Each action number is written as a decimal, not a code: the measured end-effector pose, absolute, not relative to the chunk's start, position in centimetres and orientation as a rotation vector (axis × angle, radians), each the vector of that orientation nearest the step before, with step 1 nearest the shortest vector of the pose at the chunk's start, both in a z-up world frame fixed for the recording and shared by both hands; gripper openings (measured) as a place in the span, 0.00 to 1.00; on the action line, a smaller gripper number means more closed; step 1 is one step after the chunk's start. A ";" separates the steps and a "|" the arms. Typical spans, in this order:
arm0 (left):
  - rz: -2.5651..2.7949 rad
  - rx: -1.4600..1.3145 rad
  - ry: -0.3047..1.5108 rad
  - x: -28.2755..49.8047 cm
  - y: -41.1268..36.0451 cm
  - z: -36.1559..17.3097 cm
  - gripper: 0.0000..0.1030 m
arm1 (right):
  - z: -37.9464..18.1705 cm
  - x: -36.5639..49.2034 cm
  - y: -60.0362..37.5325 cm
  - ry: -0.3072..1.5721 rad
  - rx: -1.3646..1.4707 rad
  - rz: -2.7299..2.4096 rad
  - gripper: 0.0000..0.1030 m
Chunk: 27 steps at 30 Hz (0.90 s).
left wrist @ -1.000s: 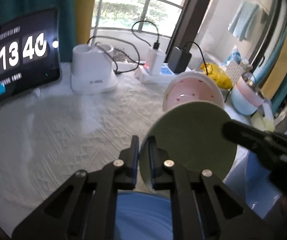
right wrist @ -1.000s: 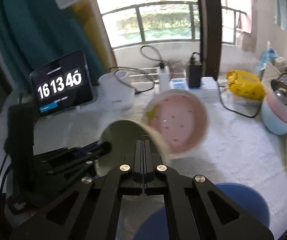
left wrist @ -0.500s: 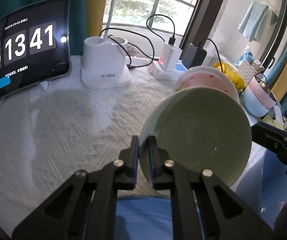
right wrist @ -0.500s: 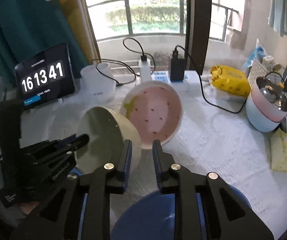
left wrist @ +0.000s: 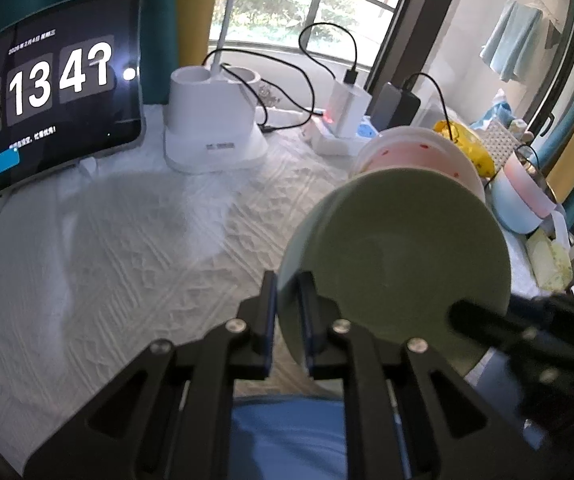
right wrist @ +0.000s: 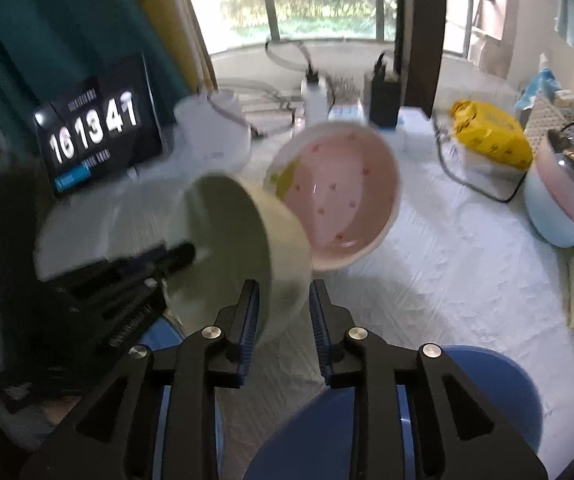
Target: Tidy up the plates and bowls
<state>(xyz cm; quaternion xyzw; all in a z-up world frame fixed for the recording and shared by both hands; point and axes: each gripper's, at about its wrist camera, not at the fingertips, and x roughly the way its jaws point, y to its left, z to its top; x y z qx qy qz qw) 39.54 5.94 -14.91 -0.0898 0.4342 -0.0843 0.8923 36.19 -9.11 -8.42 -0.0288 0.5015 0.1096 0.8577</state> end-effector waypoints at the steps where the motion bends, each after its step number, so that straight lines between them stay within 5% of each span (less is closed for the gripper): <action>1: -0.178 -0.177 0.911 39.7 5.8 -15.1 0.13 | -8.7 36.3 -8.9 1.057 -0.068 0.220 0.28; 27: -0.208 -0.200 0.757 36.5 6.1 -11.0 0.12 | -5.4 34.9 -9.9 0.890 -0.022 0.212 0.17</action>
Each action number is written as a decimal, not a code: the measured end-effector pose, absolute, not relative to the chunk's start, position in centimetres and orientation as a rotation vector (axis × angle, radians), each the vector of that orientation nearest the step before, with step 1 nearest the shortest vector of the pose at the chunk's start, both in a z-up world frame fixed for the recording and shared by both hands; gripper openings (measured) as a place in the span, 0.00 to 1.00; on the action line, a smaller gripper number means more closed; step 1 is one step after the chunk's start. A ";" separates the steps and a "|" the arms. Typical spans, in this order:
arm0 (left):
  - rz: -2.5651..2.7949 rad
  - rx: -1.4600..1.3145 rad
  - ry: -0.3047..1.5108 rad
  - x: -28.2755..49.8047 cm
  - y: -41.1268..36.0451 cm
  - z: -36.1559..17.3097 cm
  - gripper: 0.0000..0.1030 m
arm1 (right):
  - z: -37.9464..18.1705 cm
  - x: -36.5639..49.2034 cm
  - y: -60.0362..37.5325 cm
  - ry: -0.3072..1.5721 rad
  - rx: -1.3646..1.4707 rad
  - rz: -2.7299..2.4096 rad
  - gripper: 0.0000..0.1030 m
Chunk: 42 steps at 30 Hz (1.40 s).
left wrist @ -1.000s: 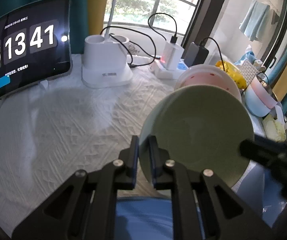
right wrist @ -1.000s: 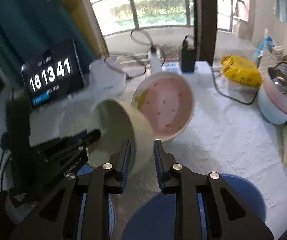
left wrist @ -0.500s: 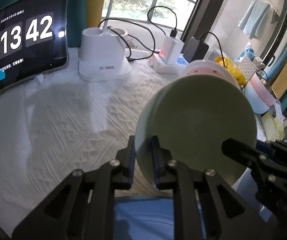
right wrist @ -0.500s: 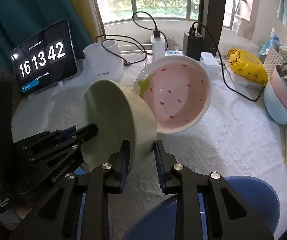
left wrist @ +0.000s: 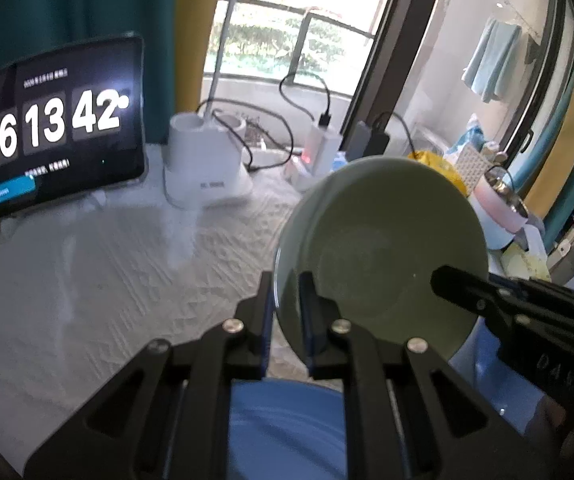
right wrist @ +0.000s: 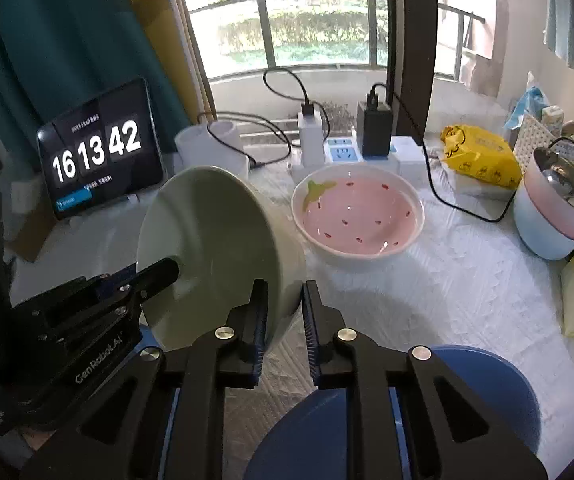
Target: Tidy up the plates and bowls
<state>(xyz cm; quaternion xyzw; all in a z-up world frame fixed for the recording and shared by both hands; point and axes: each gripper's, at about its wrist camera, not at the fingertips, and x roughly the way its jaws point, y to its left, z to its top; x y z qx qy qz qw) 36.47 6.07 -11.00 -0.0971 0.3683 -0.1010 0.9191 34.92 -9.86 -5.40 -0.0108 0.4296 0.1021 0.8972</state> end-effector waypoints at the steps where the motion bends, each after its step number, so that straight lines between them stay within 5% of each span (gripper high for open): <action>1: -0.208 -0.197 0.746 36.2 6.1 -10.6 0.11 | -5.1 34.8 -10.0 0.884 -0.013 0.217 0.17; 42: -0.320 -0.146 0.697 28.9 -1.7 -5.1 0.12 | -0.2 27.1 -18.8 0.810 0.119 0.204 0.16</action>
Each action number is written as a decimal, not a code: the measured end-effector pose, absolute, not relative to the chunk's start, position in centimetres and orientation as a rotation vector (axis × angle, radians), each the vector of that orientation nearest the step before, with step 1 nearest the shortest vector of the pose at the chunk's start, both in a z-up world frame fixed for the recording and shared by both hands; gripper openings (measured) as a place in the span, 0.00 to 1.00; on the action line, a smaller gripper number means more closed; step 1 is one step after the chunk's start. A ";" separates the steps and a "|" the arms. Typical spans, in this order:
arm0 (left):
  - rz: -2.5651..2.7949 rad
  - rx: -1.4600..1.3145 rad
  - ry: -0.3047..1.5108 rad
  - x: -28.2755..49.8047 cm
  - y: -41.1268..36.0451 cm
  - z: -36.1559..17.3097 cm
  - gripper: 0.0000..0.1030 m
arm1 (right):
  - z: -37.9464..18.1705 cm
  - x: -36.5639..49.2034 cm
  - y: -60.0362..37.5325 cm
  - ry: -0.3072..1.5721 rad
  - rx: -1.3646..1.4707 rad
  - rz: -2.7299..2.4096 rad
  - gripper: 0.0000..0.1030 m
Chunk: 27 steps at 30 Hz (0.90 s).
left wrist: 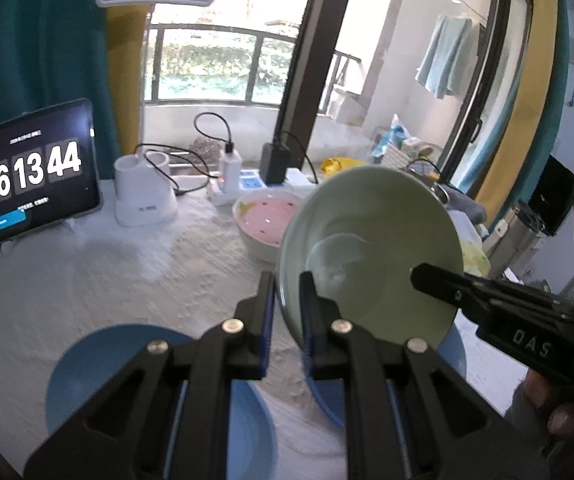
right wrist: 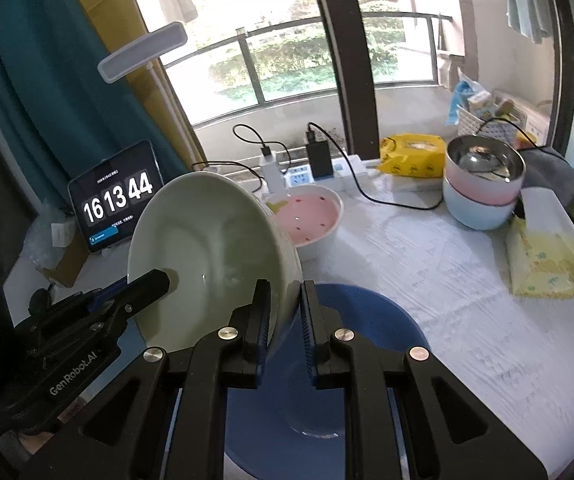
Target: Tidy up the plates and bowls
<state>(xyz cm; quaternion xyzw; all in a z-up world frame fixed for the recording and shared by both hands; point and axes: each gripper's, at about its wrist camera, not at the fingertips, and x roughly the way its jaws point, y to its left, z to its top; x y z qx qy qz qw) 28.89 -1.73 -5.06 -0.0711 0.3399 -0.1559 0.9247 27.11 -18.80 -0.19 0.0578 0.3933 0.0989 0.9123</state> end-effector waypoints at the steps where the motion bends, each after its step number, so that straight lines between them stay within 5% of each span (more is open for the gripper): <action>1: -0.323 -0.144 0.701 28.8 -2.0 -5.1 0.12 | -0.3 26.8 -19.3 0.814 0.125 0.200 0.16; 27: -0.342 -0.050 0.840 27.0 -7.6 -9.1 0.12 | -5.0 23.9 -24.2 0.976 0.191 0.150 0.17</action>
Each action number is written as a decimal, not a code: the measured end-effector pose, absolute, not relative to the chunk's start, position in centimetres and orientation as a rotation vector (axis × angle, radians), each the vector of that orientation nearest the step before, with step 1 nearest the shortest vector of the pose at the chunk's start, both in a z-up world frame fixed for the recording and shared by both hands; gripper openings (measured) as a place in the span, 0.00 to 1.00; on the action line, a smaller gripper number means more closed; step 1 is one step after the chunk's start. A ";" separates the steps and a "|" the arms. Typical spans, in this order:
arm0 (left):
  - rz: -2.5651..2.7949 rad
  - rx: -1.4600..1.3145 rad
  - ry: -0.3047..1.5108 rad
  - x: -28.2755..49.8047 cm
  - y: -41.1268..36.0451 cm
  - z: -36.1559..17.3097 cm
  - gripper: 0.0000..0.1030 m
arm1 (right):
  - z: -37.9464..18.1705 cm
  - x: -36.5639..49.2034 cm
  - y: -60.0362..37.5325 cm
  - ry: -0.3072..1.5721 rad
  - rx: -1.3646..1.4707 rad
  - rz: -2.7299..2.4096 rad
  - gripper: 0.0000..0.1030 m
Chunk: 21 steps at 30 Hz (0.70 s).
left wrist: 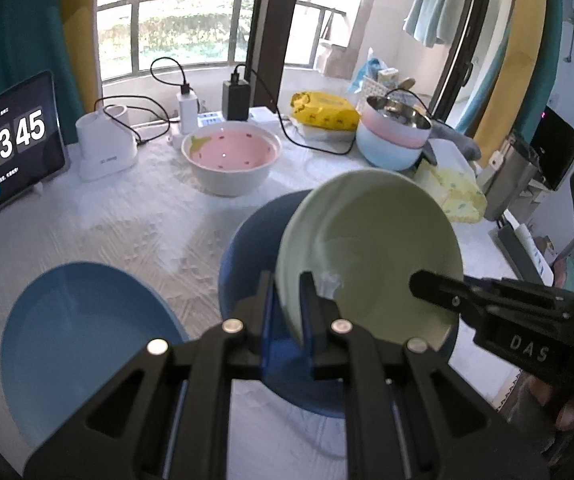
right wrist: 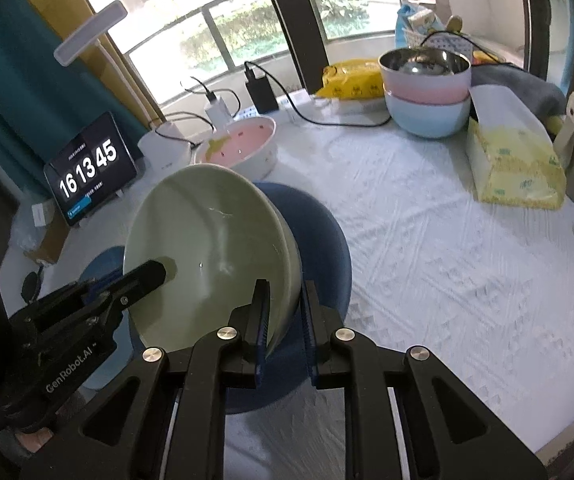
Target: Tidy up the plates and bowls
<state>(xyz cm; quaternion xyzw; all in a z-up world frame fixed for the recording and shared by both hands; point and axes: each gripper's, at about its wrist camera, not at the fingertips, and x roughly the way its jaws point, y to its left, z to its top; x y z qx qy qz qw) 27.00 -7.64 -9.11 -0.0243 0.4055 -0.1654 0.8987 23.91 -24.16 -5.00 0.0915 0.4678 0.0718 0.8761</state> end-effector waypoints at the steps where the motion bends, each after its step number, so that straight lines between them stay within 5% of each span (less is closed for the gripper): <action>1: -0.340 -0.048 0.845 27.1 -7.6 -9.2 0.12 | -5.1 23.9 -24.1 0.984 0.189 0.152 0.18; 21: -0.307 0.005 0.874 27.9 -7.5 -10.0 0.14 | -5.8 24.5 -22.7 1.041 0.109 0.153 0.21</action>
